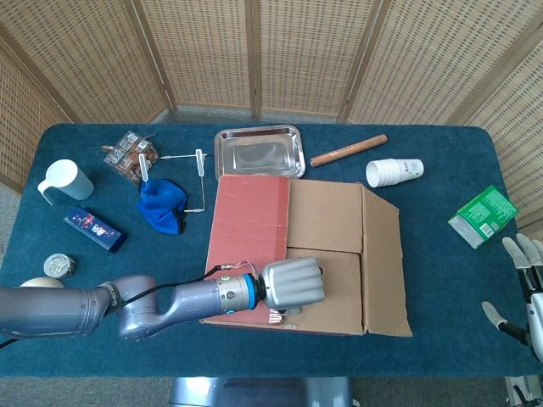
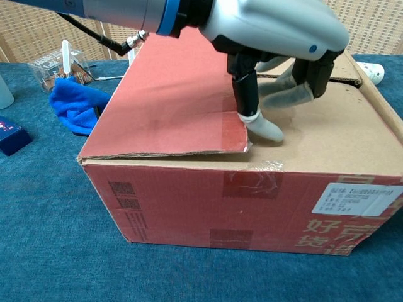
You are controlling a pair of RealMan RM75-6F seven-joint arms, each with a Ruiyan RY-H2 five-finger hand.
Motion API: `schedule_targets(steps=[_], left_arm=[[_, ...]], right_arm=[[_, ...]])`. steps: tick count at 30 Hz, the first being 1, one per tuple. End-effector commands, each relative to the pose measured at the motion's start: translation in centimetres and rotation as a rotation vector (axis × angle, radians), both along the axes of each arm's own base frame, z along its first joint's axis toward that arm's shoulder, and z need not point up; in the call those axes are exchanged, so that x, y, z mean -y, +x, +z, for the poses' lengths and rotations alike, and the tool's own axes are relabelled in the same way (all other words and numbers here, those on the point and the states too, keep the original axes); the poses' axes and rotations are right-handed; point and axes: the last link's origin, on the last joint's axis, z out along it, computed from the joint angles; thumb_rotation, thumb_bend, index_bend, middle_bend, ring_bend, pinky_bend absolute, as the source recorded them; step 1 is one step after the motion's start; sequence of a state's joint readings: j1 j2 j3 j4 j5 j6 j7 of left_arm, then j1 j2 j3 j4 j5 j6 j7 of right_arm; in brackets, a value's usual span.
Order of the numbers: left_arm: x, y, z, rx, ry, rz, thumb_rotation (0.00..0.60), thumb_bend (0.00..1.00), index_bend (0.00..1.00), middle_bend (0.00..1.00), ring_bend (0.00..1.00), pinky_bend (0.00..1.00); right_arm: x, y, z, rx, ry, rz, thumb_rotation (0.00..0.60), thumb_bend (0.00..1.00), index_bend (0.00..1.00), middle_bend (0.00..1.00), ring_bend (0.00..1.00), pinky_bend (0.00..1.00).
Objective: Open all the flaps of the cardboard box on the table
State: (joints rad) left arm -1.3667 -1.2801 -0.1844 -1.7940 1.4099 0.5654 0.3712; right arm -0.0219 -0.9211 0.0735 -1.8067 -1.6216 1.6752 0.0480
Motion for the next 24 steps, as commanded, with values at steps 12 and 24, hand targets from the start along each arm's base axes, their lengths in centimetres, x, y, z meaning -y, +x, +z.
schedule_targets(steps=[12, 24], left_arm=[[-0.5, -0.2, 1.9, 0.016, 0.039, 0.009, 0.475, 0.36, 0.79, 0.91, 0.60, 0.60], [-1.1, -0.7, 4.0, 0.012, 0.087, 0.023, 0.483, 0.37, 0.82, 0.95, 0.65, 0.61]], right_arm=[[0.0, 0.0, -0.1, 0.011, 0.013, -0.002, 0.600, 0.20, 0.00, 0.00, 0.00, 0.00], [0.0, 0.0, 0.0, 0.024, 0.019, -0.002, 0.600, 0.20, 0.00, 0.00, 0.00, 0.00]])
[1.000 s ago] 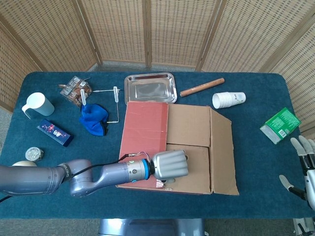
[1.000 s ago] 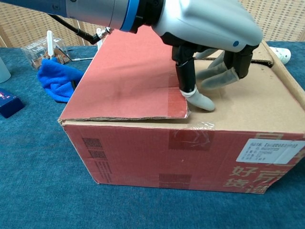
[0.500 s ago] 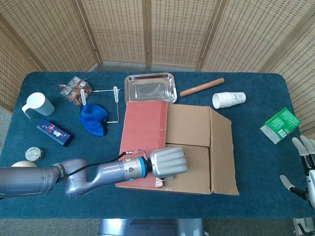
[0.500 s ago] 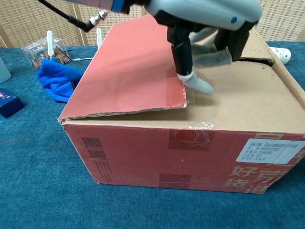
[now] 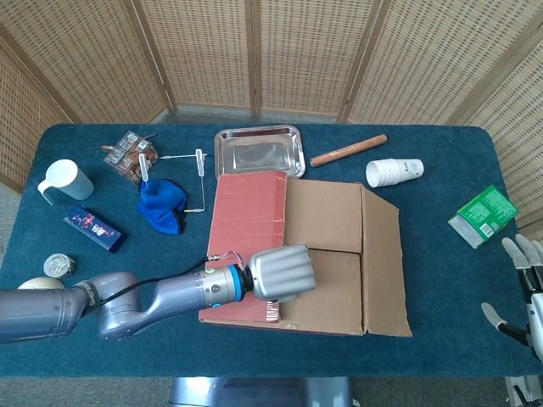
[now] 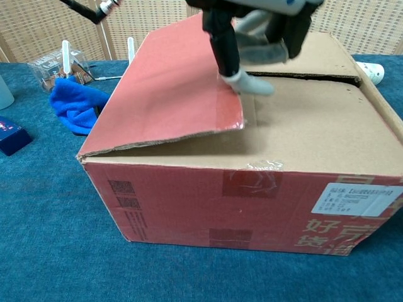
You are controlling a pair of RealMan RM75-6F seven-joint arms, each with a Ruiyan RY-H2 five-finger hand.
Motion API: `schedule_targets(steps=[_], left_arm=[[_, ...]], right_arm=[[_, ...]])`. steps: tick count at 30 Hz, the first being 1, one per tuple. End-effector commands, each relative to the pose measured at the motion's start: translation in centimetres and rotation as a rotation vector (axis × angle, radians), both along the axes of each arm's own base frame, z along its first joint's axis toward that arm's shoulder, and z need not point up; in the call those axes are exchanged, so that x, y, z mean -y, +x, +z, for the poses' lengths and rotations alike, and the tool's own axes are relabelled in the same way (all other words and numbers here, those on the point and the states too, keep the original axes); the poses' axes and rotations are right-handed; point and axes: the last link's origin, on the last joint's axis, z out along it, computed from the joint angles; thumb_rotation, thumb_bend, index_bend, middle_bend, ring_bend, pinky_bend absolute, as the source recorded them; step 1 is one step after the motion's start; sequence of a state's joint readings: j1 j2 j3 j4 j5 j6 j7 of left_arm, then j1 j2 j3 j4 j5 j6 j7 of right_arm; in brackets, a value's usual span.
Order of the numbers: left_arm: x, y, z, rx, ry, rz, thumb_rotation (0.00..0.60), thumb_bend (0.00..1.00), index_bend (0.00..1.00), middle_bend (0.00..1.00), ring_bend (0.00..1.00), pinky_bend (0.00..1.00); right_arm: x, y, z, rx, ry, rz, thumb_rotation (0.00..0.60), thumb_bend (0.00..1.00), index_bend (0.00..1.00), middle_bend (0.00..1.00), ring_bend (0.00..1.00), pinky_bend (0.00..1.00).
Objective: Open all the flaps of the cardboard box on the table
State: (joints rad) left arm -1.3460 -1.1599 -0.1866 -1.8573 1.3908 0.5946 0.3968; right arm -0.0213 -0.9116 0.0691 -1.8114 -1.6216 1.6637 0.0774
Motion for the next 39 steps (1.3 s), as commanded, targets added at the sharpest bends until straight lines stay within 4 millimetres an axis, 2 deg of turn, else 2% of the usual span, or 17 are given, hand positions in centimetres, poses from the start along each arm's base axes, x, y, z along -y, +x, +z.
schedule_targets(steps=[1, 6, 15, 26, 28, 35, 39], left_arm=[[-0.3, -0.3, 0.9, 0.000, 0.014, 0.020, 0.482, 0.37, 0.82, 0.95, 0.66, 0.62], [-0.5, -1.0, 1.7, -0.014, 0.040, 0.026, 0.478, 0.37, 0.83, 0.95, 0.66, 0.62], [-1.0, -1.6, 4.5, 0.011, 0.095, 0.047, 0.477, 0.37, 0.83, 0.95, 0.67, 0.63], [-2.5, -3.8, 8.9, 0.046, 0.216, 0.109, 0.477, 0.37, 0.83, 0.95, 0.67, 0.63], [-3.1, -4.8, 9.9, 0.039, 0.252, 0.129, 0.478, 0.37, 0.83, 0.95, 0.67, 0.63], [-3.9, -7.8, 11.8, 0.029, 0.309, 0.189, 0.478, 0.37, 0.83, 0.95, 0.67, 0.62], [-4.5, -10.1, 12.9, 0.028, 0.346, 0.243, 0.477, 0.37, 0.83, 0.95, 0.67, 0.63]], right_arm=[[0.0, 0.0, 0.0, 0.000, 0.002, 0.002, 0.600, 0.20, 0.00, 0.00, 0.00, 0.00], [-0.1, 0.1, 0.0, 0.002, 0.002, 0.006, 0.600, 0.20, 0.00, 0.00, 0.00, 0.00], [-0.2, 0.1, 0.0, 0.012, 0.011, 0.008, 0.600, 0.20, 0.00, 0.00, 0.00, 0.00], [-0.2, 0.1, -0.1, 0.012, 0.015, 0.010, 0.600, 0.20, 0.00, 0.00, 0.00, 0.00], [-0.1, 0.1, -0.1, 0.011, 0.021, 0.010, 0.600, 0.20, 0.00, 0.00, 0.00, 0.00], [-0.1, 0.1, -0.3, 0.009, 0.030, 0.011, 0.600, 0.20, 0.00, 0.00, 0.00, 0.00], [-0.1, 0.2, -0.4, 0.006, 0.035, 0.012, 0.600, 0.20, 0.00, 0.00, 0.00, 0.00]])
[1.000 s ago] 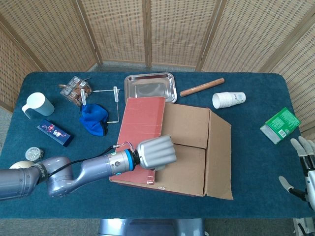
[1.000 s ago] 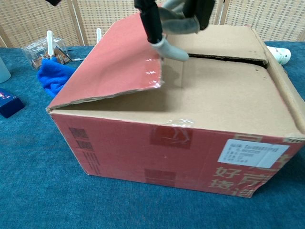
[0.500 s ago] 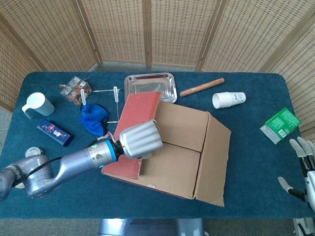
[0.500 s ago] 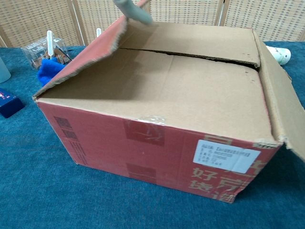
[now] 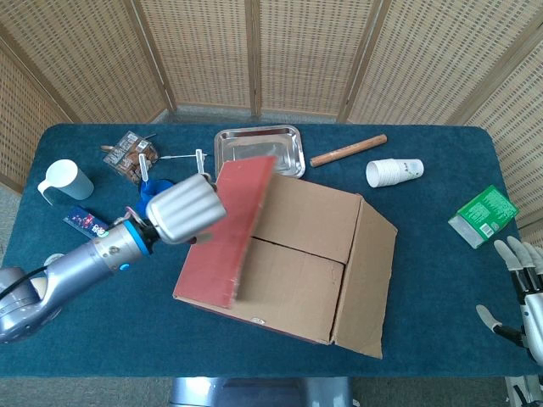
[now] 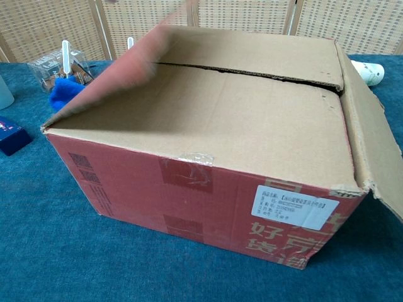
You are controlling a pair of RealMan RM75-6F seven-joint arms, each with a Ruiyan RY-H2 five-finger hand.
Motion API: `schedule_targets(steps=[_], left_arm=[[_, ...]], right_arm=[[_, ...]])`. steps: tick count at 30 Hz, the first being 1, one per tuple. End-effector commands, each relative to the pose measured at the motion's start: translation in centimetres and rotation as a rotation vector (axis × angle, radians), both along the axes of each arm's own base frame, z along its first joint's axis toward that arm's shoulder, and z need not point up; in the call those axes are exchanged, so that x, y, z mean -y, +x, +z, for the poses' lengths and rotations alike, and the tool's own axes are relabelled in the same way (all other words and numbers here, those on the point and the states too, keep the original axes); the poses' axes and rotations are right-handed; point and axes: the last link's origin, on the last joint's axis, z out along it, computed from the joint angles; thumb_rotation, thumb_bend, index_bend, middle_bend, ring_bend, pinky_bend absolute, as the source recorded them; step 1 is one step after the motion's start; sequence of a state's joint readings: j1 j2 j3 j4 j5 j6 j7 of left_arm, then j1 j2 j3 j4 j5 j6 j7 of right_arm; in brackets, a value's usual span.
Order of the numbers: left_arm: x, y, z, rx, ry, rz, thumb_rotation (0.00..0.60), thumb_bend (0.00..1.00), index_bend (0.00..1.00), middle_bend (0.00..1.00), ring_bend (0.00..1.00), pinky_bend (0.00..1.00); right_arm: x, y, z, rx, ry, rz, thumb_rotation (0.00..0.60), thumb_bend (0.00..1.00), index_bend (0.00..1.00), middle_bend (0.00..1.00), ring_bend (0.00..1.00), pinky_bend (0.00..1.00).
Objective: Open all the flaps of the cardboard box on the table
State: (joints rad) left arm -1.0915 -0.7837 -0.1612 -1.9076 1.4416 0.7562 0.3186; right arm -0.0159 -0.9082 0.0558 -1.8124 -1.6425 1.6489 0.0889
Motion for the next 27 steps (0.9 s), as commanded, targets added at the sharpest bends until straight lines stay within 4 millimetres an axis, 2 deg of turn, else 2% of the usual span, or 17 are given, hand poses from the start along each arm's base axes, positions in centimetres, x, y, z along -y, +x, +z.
schedule_targets(steps=[1, 7, 9, 11, 14, 17, 23, 27], left_arm=[[-0.5, -1.6, 1.0, 0.007, 0.030, 0.031, 0.478, 0.37, 0.83, 0.95, 0.67, 0.63], [-1.0, -2.9, 2.1, 0.043, 0.057, 0.059, 0.484, 0.37, 0.82, 0.94, 0.66, 0.62], [-1.1, -2.8, 2.0, 0.065, 0.049, 0.054, 0.483, 0.37, 0.78, 0.89, 0.63, 0.60], [-1.1, -2.4, 1.7, 0.079, 0.033, 0.026, 0.480, 0.36, 0.68, 0.74, 0.53, 0.54], [-0.8, -1.3, 0.8, 0.116, -0.011, -0.027, 0.457, 0.35, 0.60, 0.52, 0.37, 0.44], [-0.2, 0.0, -0.6, 0.144, -0.080, -0.077, 0.448, 0.34, 0.54, 0.42, 0.28, 0.37], [1.5, 2.8, -3.7, 0.164, -0.203, -0.213, 0.410, 0.33, 0.51, 0.33, 0.20, 0.29], [2.6, 4.3, -6.2, 0.167, -0.289, -0.263, 0.412, 0.33, 0.50, 0.32, 0.20, 0.28]], right_arm=[[0.0, 0.0, -0.1, -0.002, 0.002, 0.001, 0.600, 0.20, 0.00, 0.00, 0.00, 0.00], [-0.1, 0.1, -0.4, -0.007, 0.020, -0.002, 0.600, 0.20, 0.00, 0.00, 0.00, 0.00], [0.0, 0.1, -0.5, -0.007, 0.025, -0.003, 0.600, 0.20, 0.00, 0.00, 0.00, 0.00], [0.0, 0.1, -0.6, -0.004, 0.029, -0.004, 0.600, 0.20, 0.00, 0.00, 0.00, 0.00], [0.1, 0.1, -0.6, -0.003, 0.031, -0.008, 0.600, 0.20, 0.00, 0.00, 0.00, 0.00], [0.1, -0.1, -0.6, -0.003, 0.030, -0.014, 0.600, 0.20, 0.00, 0.00, 0.00, 0.00], [0.2, -0.2, -0.5, -0.002, 0.028, -0.020, 0.600, 0.20, 0.00, 0.00, 0.00, 0.00], [0.2, -0.2, -0.5, 0.000, 0.029, -0.019, 0.600, 0.20, 0.00, 0.00, 0.00, 0.00]])
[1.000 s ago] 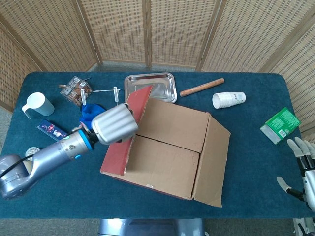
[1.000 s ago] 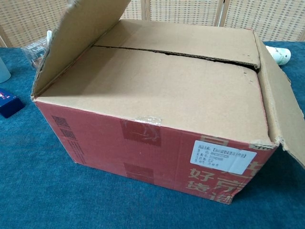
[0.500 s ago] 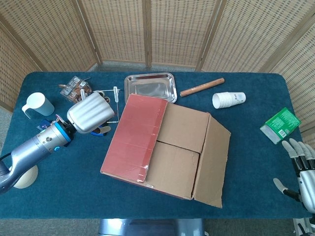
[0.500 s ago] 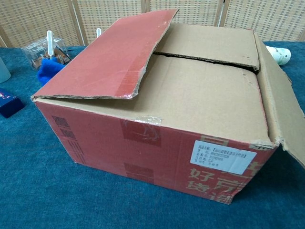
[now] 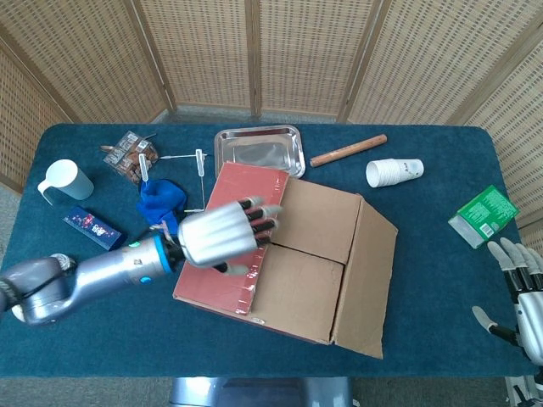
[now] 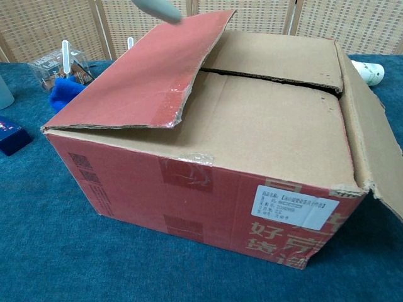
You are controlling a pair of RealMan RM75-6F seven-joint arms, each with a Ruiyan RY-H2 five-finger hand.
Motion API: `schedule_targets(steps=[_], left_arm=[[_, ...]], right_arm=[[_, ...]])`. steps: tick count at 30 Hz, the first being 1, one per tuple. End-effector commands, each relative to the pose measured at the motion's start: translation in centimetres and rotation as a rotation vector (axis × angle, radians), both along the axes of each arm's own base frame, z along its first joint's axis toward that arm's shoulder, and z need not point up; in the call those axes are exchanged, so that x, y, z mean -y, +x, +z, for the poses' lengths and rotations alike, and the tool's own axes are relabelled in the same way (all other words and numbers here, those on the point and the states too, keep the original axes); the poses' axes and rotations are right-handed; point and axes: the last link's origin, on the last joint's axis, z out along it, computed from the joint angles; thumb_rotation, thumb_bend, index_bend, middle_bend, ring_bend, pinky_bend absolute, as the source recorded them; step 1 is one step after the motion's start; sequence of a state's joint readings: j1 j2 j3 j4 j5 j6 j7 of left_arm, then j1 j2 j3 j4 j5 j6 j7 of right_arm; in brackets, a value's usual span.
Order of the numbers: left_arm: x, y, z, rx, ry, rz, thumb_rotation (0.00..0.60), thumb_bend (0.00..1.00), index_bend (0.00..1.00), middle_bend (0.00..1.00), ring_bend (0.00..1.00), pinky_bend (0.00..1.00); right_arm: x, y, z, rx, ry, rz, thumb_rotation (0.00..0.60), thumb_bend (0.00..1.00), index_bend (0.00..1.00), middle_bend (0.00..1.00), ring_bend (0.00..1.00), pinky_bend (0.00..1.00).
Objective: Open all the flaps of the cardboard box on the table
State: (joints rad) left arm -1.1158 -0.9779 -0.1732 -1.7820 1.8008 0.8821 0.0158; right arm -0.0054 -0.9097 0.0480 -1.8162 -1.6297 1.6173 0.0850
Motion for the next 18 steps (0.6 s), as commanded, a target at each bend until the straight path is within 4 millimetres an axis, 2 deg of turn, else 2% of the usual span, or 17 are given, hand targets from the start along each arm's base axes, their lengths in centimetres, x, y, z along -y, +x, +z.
schedule_targets(steps=[1, 8, 12, 15, 18], left_arm=[[1.3, 2.0, -2.8, 0.000, -0.091, -0.058, 0.412, 0.33, 0.50, 0.32, 0.20, 0.29], [2.4, 3.9, -6.9, -0.041, -0.175, -0.069, 0.409, 0.33, 0.50, 0.36, 0.22, 0.33], [2.8, 4.5, -8.5, -0.067, -0.192, -0.085, 0.411, 0.33, 0.50, 0.37, 0.24, 0.34], [3.0, 4.9, -9.3, -0.083, -0.201, -0.094, 0.411, 0.33, 0.52, 0.42, 0.27, 0.36], [3.2, 5.2, -9.9, -0.093, -0.205, -0.103, 0.408, 0.33, 0.59, 0.51, 0.33, 0.39]], right_arm=[[0.0, 0.0, 0.0, 0.002, 0.000, -0.001, 0.600, 0.20, 0.00, 0.00, 0.00, 0.00], [0.1, -0.1, 0.2, 0.006, 0.001, -0.002, 0.600, 0.20, 0.00, 0.00, 0.00, 0.00], [0.1, -0.2, 0.2, 0.009, 0.001, -0.003, 0.600, 0.21, 0.00, 0.00, 0.00, 0.00], [0.1, -0.2, 0.3, 0.011, -0.002, -0.003, 0.600, 0.20, 0.00, 0.00, 0.00, 0.00], [0.1, -0.3, 0.4, 0.016, -0.006, -0.004, 0.600, 0.21, 0.00, 0.00, 0.00, 0.00]])
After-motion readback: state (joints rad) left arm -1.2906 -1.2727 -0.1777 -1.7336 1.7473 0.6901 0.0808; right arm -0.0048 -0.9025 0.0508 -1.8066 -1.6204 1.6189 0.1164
